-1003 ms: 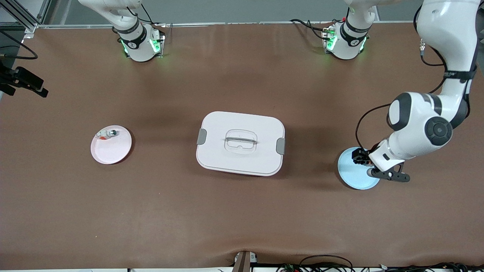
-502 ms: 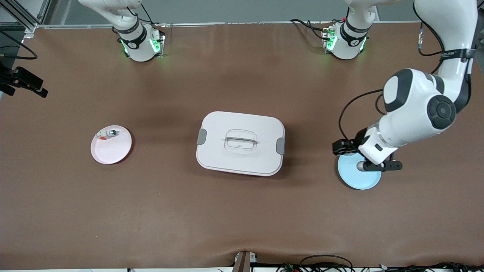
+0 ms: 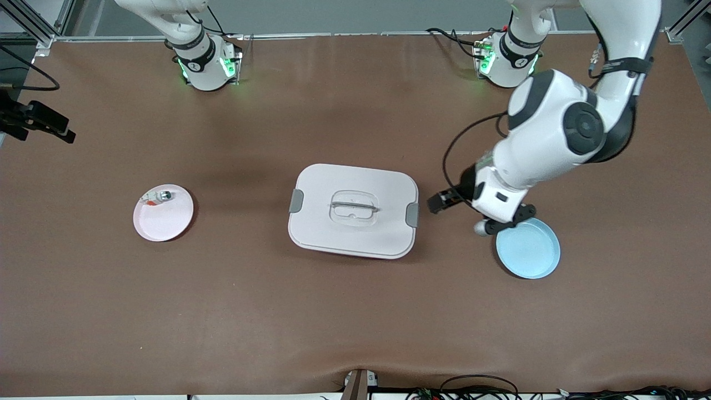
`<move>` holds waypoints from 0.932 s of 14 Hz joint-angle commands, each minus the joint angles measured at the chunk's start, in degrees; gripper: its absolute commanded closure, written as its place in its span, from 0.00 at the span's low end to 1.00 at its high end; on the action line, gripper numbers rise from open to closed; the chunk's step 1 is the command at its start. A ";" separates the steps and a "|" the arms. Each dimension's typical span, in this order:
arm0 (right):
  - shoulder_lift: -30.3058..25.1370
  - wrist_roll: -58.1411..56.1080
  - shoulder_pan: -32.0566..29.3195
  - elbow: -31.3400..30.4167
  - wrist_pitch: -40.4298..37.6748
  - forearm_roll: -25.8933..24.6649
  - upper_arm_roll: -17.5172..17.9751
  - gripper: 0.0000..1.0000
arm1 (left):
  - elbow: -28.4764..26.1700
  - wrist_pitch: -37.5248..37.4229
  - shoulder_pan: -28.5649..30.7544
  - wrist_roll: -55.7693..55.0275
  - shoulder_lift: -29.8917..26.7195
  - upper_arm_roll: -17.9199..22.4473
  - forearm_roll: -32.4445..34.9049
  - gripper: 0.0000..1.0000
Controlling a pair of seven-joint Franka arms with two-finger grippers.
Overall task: Transfer orange switch to right arm and place
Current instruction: 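Carry the switch over the box while the right gripper reaches toward it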
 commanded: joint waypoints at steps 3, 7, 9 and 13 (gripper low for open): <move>4.79 -0.43 -0.63 1.54 -0.43 -0.64 0.65 0.00 | 10.14 -0.78 -8.83 -23.63 6.22 0.05 -1.18 1.00; 9.62 -0.25 -1.50 2.42 -0.61 -0.38 0.47 0.00 | 13.74 3.51 -15.42 -42.71 8.86 0.14 -1.18 1.00; 9.81 -0.34 -1.24 2.43 -0.79 -0.38 0.47 0.00 | 14.71 8.86 -18.07 -50.89 10.62 0.23 -1.18 1.00; 9.64 -0.25 -0.63 0.07 0.00 9.16 0.65 0.00 | 16.74 15.28 -22.46 -62.76 13.61 0.93 -1.00 1.00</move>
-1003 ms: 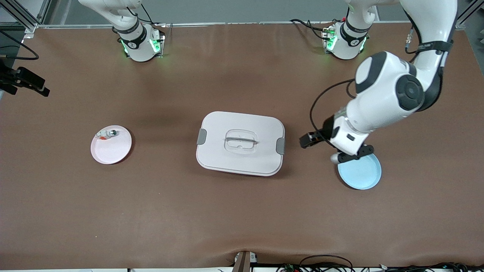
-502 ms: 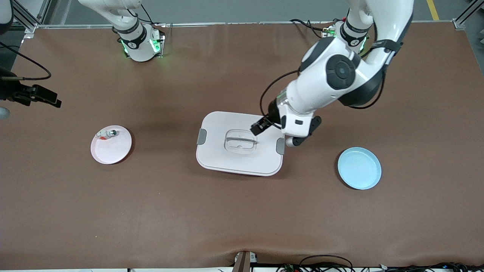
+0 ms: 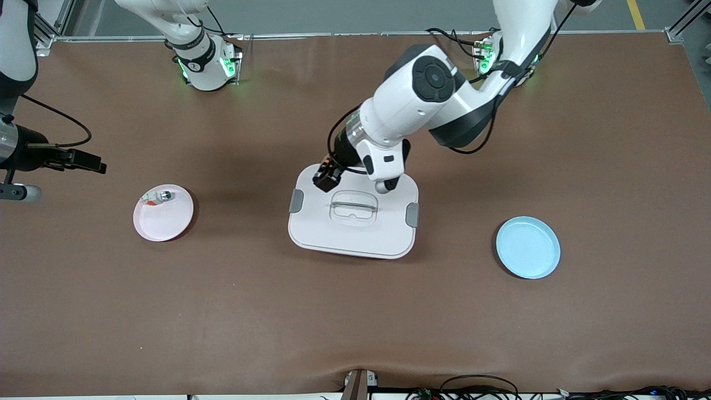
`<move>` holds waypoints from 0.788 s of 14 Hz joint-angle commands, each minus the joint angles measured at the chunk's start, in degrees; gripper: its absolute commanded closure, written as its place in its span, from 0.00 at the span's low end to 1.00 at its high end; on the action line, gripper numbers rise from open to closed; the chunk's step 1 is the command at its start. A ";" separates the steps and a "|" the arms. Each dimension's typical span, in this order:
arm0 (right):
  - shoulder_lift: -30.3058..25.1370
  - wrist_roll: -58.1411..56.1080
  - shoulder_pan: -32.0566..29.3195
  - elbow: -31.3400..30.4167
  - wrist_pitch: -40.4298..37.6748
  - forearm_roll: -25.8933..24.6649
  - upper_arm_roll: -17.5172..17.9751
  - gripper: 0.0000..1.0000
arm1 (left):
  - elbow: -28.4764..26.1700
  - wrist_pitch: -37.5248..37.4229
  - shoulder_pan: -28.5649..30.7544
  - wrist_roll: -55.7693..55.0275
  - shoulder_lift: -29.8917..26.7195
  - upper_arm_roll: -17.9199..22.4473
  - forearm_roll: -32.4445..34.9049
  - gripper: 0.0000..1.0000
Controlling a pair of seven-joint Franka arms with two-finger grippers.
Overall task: Transfer orange switch to right arm and place
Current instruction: 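Carry the switch over the box while the right gripper reaches toward it, then bring the right gripper to the switch held by the left gripper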
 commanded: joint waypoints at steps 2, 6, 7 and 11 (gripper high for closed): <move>-0.86 -0.11 0.31 -2.17 0.18 10.53 0.79 0.00 | 3.12 5.96 -2.99 -9.02 2.85 0.74 -0.38 1.00; -7.44 0.50 6.37 -15.15 12.72 22.20 0.88 0.00 | 3.83 8.85 -5.45 -12.98 3.73 0.83 -0.38 1.00; -9.54 0.50 7.42 -19.45 16.84 26.34 0.88 0.00 | 3.83 11.14 -6.59 -15.69 4.60 1.00 -0.38 1.00; -11.67 -0.11 13.75 -25.47 23.90 38.83 0.88 0.00 | 3.83 11.77 -12.30 -18.27 4.78 6.88 -0.38 1.00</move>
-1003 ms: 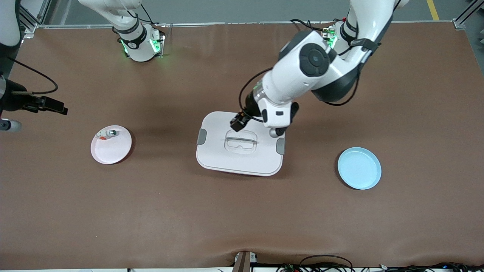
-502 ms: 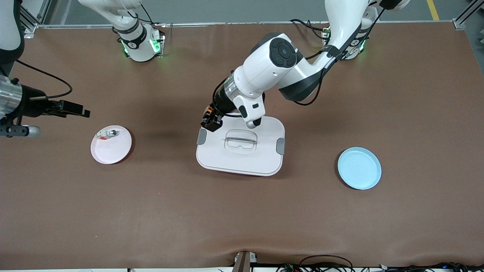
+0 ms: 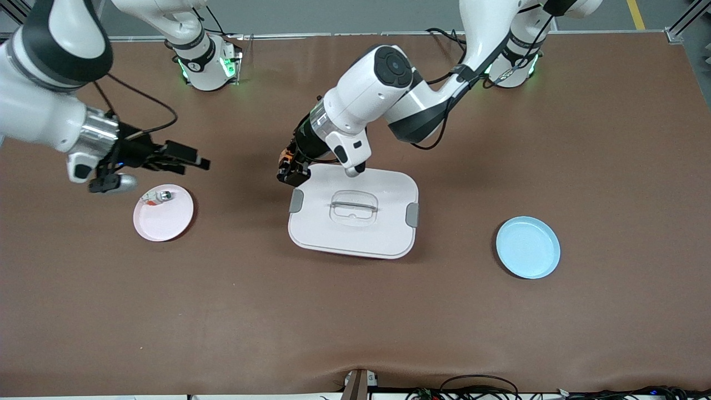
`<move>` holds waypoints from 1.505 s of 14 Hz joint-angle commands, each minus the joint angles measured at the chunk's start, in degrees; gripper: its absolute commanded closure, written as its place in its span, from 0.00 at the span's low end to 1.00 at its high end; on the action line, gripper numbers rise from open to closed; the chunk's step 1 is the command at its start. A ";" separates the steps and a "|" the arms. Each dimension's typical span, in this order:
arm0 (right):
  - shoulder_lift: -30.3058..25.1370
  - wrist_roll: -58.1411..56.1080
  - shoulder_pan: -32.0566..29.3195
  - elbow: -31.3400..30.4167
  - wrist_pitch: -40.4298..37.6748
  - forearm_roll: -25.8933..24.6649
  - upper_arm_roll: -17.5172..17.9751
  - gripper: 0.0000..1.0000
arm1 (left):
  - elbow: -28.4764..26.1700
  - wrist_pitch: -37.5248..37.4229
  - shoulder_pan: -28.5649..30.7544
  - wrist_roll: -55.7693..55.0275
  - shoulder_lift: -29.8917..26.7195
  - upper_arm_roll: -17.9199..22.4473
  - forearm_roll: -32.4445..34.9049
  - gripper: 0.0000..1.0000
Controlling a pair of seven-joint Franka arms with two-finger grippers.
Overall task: Transfer orange switch to right arm and place
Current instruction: 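Bring the right gripper to the switch held by the left gripper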
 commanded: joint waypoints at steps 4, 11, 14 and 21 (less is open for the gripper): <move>-3.22 -4.47 6.54 -6.41 7.80 12.02 -0.42 0.00 | 1.90 -0.37 -5.47 -1.04 0.93 5.22 -0.38 1.00; -6.29 -10.47 11.63 -14.06 18.17 19.59 -0.42 0.00 | 1.90 -1.86 -5.38 -1.04 0.32 4.95 -0.47 1.00; -6.03 -13.17 16.02 -14.94 22.83 25.63 -0.51 0.00 | 1.90 -1.86 -5.47 -1.13 0.41 5.04 -0.55 1.00; -5.16 -23.74 15.86 -16.26 23.37 27.15 -0.60 0.00 | 1.90 -1.78 -5.38 -1.22 0.41 5.04 -0.56 1.00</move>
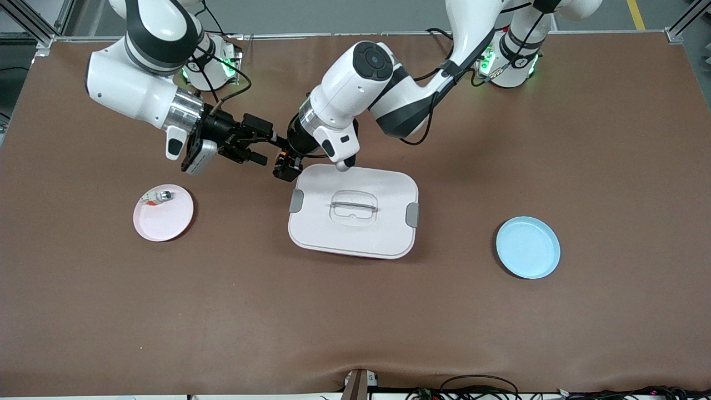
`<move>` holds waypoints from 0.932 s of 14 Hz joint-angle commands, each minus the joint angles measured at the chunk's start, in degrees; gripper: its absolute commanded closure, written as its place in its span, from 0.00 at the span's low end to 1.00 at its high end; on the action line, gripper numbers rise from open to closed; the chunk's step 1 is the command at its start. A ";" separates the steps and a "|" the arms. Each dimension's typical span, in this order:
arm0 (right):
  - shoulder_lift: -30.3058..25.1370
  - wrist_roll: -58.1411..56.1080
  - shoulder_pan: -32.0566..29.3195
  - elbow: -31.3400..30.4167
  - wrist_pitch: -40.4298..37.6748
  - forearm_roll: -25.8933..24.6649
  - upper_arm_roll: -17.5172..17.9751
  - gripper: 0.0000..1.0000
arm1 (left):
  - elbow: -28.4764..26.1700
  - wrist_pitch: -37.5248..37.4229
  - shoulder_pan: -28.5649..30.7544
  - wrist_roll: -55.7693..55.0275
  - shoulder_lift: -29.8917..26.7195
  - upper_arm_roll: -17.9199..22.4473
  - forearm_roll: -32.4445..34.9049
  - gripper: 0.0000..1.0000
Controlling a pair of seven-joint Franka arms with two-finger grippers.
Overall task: Transfer orange switch to right arm and place
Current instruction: 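Bring the right gripper to the switch held by the left gripper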
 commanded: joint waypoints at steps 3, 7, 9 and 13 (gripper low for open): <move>-0.87 -3.70 -0.14 -2.59 0.50 2.37 -0.08 0.00 | 1.24 -0.85 -0.63 -0.91 0.02 0.65 -0.47 1.00; 0.27 -3.79 -0.05 -2.42 0.76 4.48 -0.17 0.00 | 1.24 -0.94 -0.37 -0.91 0.02 0.65 -0.47 1.00; 0.80 -3.96 0.21 -2.33 0.93 5.27 -0.17 0.00 | 1.24 -0.85 -0.37 -0.82 0.11 0.65 -0.47 1.00; 2.12 -6.51 0.47 -2.15 1.55 8.78 -0.08 0.00 | 1.24 -0.85 -0.45 -0.91 0.11 0.65 -0.47 1.00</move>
